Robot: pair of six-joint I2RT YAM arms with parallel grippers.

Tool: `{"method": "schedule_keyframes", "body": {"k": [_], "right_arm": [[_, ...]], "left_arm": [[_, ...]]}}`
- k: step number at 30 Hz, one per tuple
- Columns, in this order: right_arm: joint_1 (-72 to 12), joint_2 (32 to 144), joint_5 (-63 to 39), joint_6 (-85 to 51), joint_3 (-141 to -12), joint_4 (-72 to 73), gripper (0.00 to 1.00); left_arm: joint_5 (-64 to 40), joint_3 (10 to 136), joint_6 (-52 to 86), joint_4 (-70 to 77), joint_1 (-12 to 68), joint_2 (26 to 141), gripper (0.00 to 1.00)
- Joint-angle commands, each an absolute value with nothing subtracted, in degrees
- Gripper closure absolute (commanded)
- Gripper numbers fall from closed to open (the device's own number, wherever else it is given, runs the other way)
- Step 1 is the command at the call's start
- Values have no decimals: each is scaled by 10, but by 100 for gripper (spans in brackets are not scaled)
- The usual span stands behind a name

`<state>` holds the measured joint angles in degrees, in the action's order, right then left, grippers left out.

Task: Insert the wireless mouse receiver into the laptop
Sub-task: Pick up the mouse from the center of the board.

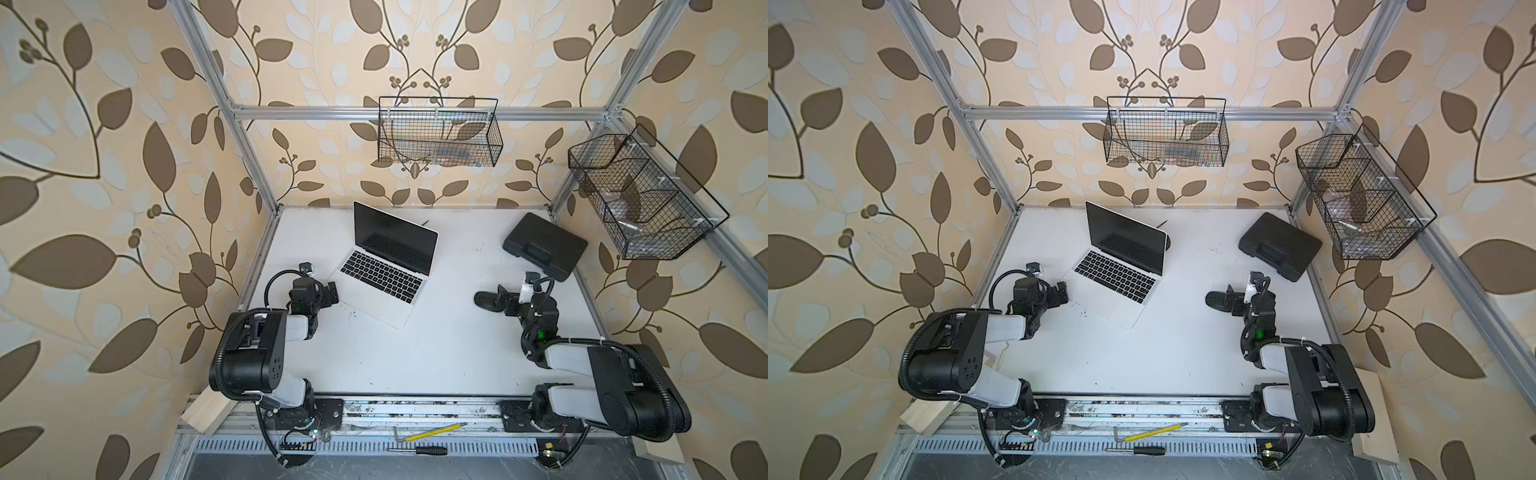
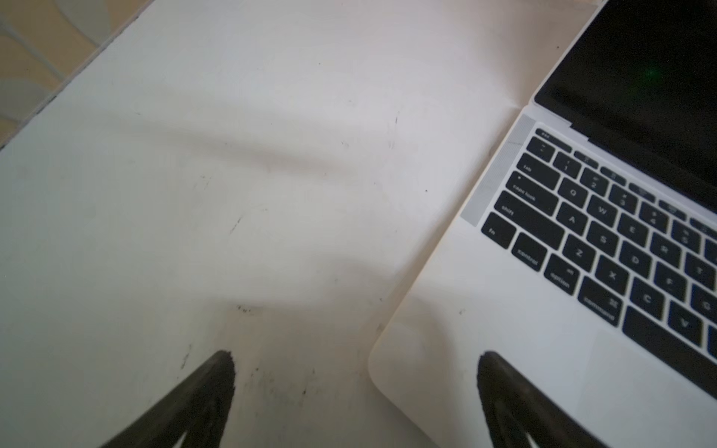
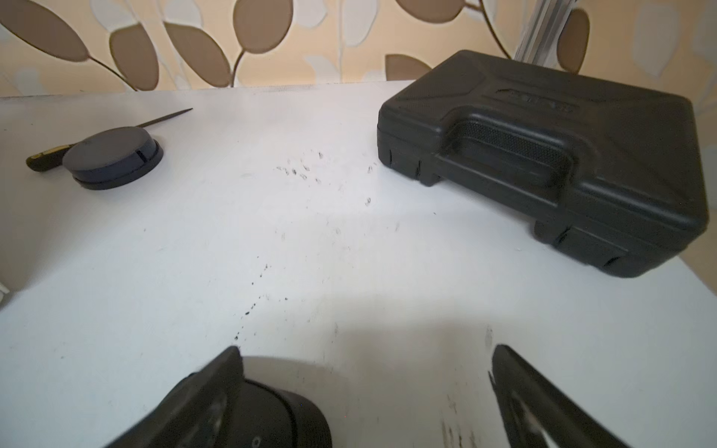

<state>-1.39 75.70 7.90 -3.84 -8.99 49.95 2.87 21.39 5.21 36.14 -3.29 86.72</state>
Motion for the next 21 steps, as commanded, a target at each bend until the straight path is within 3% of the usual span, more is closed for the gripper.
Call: {"method": "schedule_keyframes", "body": {"k": [1,21], "right_arm": [[-11,769,58,-8,-113,559,0],[-7,769,50,-10,-112,559,0]], "left_arm": [[9,239,30,425,-23,878,1],[10,238,32,425,-23,876,1]]}}
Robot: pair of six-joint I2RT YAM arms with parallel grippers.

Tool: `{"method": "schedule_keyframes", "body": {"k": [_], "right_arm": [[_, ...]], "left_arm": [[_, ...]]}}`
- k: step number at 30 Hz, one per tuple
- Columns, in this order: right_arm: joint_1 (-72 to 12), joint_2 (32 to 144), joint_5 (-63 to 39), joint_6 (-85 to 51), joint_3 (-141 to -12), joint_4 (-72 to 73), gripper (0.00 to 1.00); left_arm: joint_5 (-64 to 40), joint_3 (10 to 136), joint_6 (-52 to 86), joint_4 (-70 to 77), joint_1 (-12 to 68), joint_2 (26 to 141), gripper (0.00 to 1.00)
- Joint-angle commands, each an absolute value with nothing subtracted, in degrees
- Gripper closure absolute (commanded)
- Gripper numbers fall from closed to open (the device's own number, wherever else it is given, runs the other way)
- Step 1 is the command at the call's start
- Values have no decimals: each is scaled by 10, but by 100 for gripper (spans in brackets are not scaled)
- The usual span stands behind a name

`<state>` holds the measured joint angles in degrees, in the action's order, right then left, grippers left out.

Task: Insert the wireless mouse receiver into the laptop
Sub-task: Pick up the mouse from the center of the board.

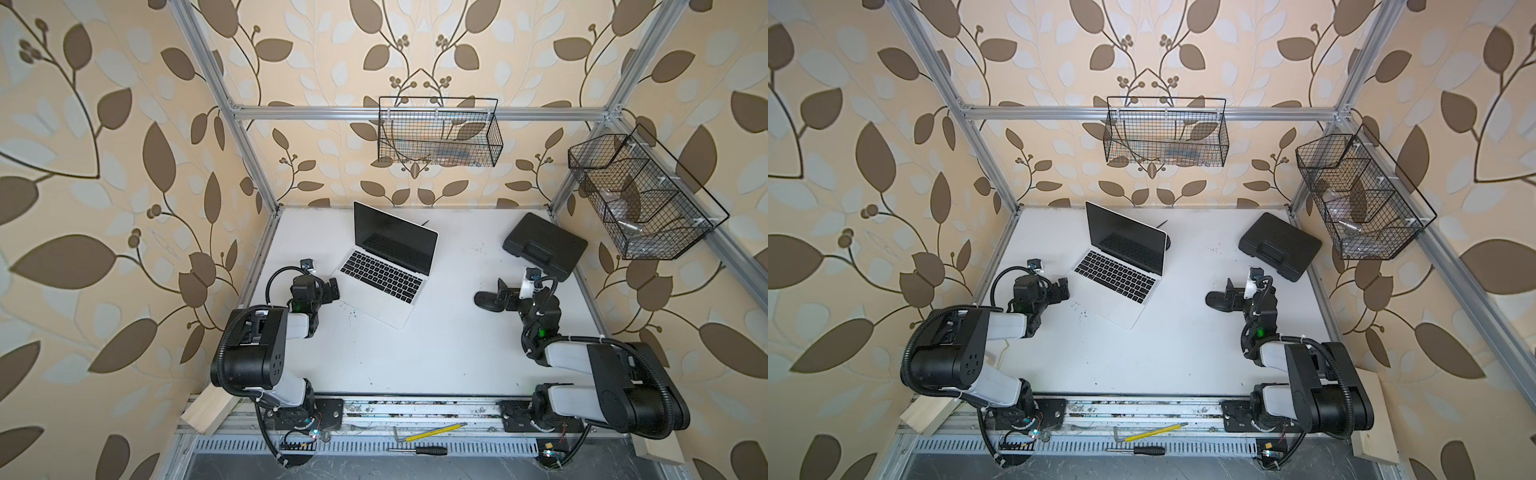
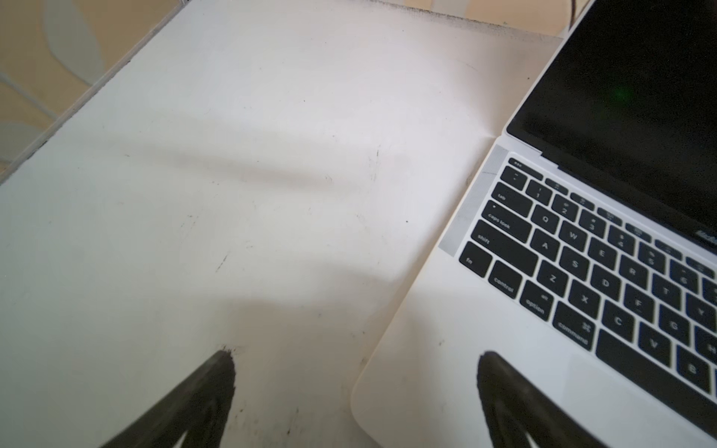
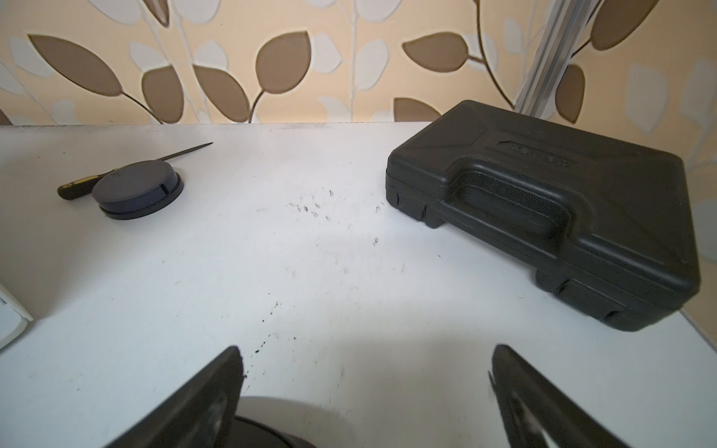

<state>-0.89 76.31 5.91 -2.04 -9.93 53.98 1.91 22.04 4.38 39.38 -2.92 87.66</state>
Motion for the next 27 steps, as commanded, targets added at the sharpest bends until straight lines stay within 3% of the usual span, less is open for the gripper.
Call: {"method": "schedule_keyframes", "body": {"k": [1,10,14,17,21,27], "right_arm": [[-7,769,50,-10,-112,559,0],[2,726,15,-5,-123,516,0],[1,619,-72,34,-187,342,0],[-8,585,-166,135,-253,193,0],[-21,644,-223,275,-356,-31,0],[-41,776,-184,397,-491,-297,2]], "left_arm": [[10,238,32,425,-23,876,1],[-19,202,18,474,-23,846,1],[-83,185,-20,413,-13,721,1],[-88,207,-34,314,40,617,1],[-82,254,-78,202,153,566,1],[-109,269,-83,170,240,569,1]]}}
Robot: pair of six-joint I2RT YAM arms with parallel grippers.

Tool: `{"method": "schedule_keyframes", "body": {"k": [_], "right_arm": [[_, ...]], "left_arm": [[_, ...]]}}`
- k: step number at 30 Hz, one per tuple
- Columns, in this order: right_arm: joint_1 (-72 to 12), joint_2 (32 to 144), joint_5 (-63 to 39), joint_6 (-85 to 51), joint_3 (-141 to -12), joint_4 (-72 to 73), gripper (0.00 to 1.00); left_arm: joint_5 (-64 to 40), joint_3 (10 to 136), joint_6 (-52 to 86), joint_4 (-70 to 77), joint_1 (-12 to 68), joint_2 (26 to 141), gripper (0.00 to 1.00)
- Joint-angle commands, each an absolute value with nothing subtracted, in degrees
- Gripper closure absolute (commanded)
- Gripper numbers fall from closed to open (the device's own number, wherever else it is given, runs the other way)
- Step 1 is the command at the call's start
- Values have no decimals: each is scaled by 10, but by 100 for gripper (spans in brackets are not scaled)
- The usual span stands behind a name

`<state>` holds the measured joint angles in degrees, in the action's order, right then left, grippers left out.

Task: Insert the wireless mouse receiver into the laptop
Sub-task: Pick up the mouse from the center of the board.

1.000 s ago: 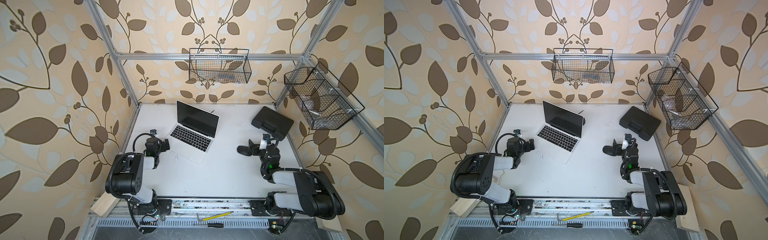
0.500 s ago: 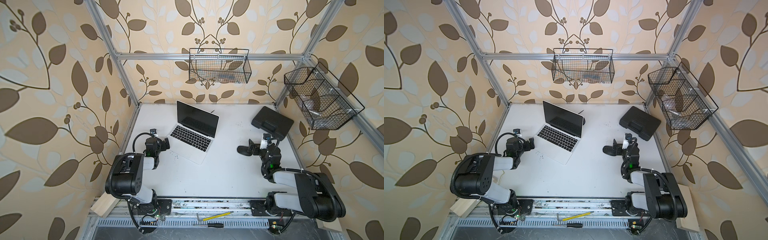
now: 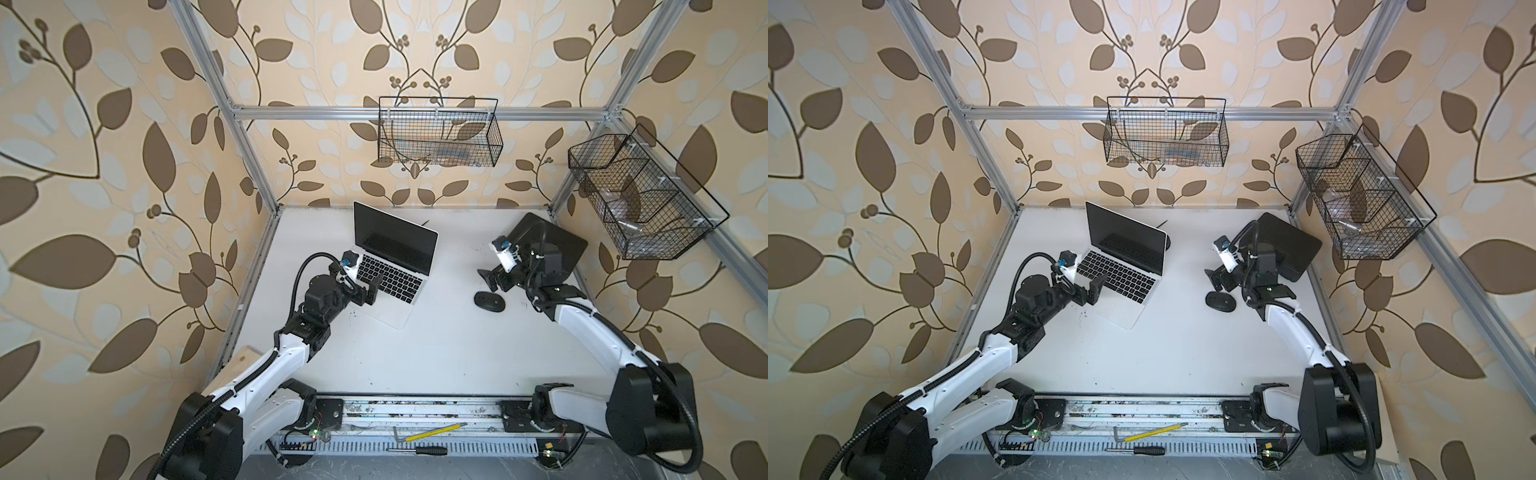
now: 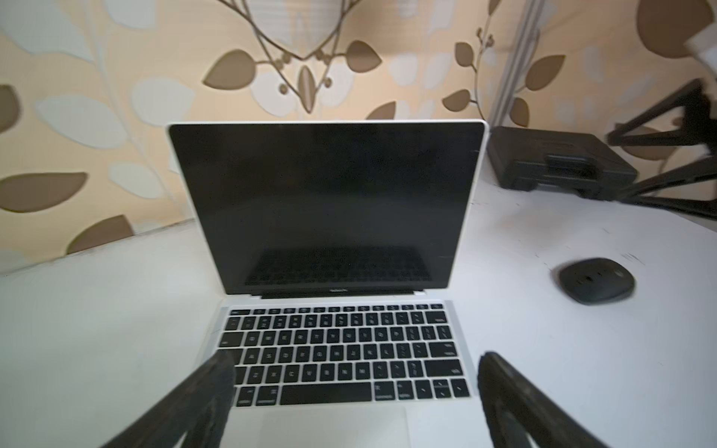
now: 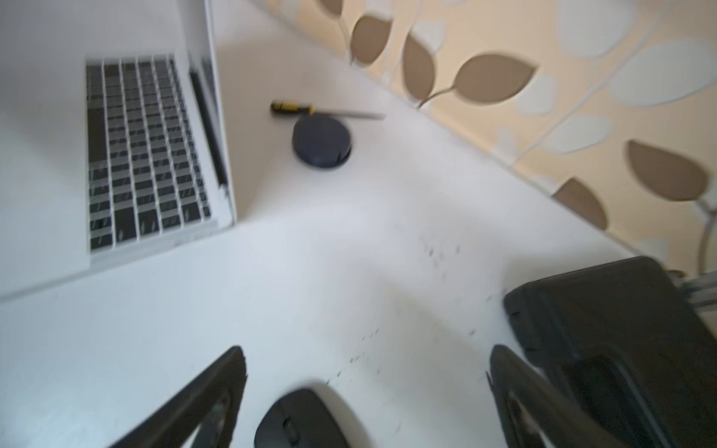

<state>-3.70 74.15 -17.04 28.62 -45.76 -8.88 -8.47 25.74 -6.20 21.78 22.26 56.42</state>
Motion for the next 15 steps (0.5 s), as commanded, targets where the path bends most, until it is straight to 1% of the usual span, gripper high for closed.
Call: {"method": "schedule_keyframes", "body": {"k": [1,7,9,13,15], "right_arm": [[-40,794,-181,407,-506,-321,2],[-40,904,-157,430,-565,-401,4],[-46,923,-143,429,-565,-408,4],[-51,962,-68,434,-559,-391,6],[-53,973,-79,440,-566,-385,10]], "left_arm": [[-113,273,-81,165,244,574,1],[-121,272,-79,171,252,591,1],[-122,275,-79,162,255,592,1],[-118,294,-83,122,267,589,1],[-114,301,-83,108,275,583,1]]}}
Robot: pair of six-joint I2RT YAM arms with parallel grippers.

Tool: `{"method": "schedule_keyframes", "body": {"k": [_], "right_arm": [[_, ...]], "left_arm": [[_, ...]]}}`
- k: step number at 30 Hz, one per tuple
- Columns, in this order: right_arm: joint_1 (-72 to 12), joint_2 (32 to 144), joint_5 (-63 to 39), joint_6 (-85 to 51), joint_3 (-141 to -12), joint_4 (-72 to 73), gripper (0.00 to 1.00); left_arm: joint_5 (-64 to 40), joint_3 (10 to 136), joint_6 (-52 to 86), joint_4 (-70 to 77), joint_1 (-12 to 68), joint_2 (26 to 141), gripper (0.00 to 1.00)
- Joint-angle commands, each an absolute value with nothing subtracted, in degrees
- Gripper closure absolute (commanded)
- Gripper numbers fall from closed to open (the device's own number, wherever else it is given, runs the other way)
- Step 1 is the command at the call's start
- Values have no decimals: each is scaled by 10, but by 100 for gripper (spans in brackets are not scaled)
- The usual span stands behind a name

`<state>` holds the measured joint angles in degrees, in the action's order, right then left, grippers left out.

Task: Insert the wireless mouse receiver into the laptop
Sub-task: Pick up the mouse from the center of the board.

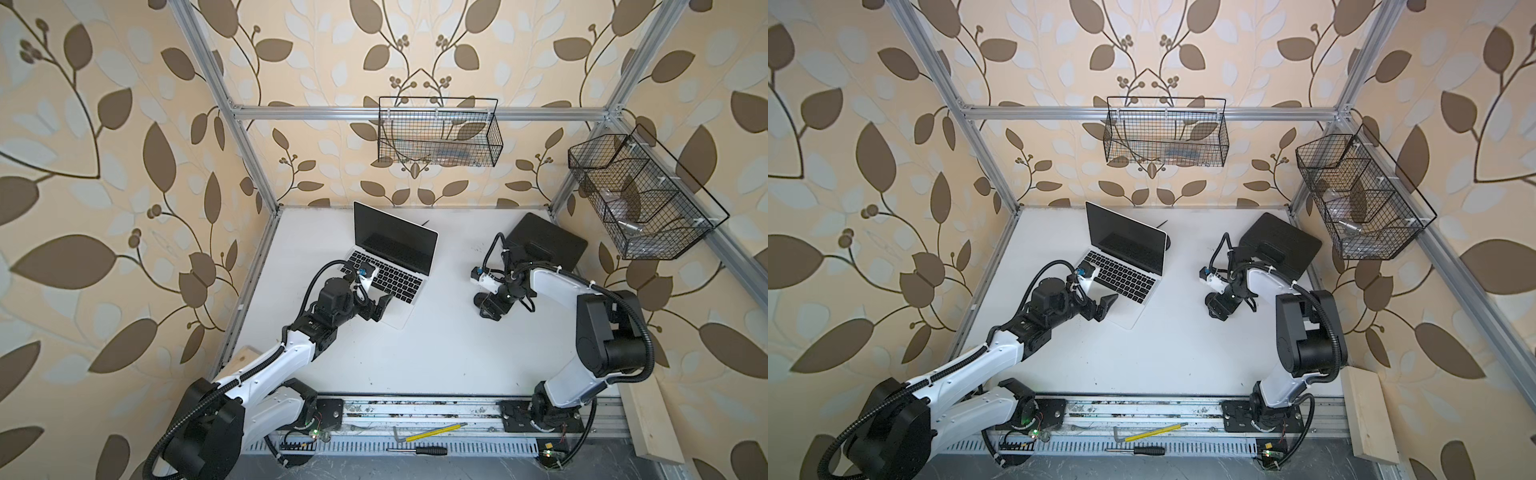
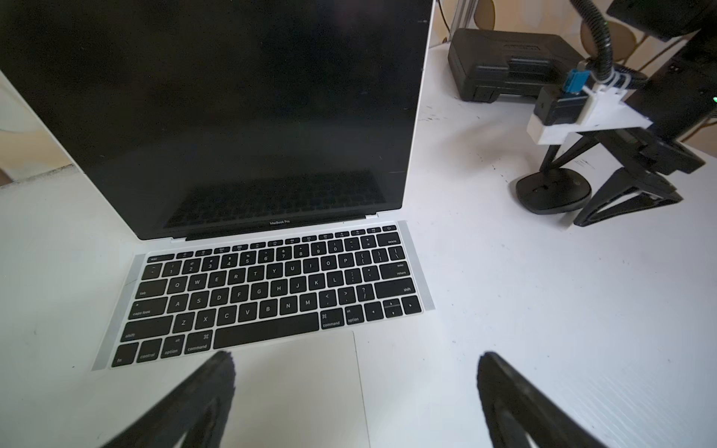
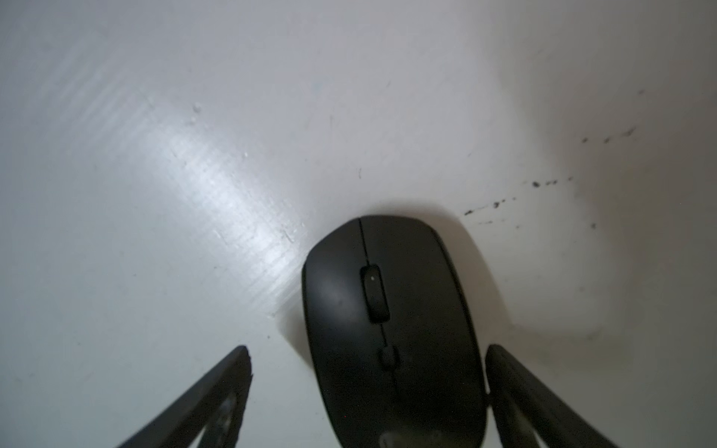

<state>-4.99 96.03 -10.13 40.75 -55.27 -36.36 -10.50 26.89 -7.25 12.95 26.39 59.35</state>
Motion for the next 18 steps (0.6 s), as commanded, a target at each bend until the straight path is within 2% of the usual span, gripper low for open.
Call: {"method": "schedule_keyframes", "body": {"k": [1,5,7,8,10,14,18], "right_arm": [[-57,973,-86,440,-565,-382,13],[-87,978,-69,446,-549,-373,25],[-96,990,-63,446,-557,-370,53],[-100,993,-66,444,-565,-374,64],[-121,991,-84,434,-585,-398,78],[-196,951,-179,426,-607,-459,78],[-278,919,-246,430,-612,-494,78]], "left_arm": [[-113,305,-81,102,279,580,1],[-106,318,-89,84,300,578,1],[-105,331,-119,76,323,593,2],[-104,344,-140,65,339,603,2],[-95,386,-198,14,383,625,2],[-41,427,-415,-65,472,655,1],[-73,399,-577,-19,498,672,1]]}}
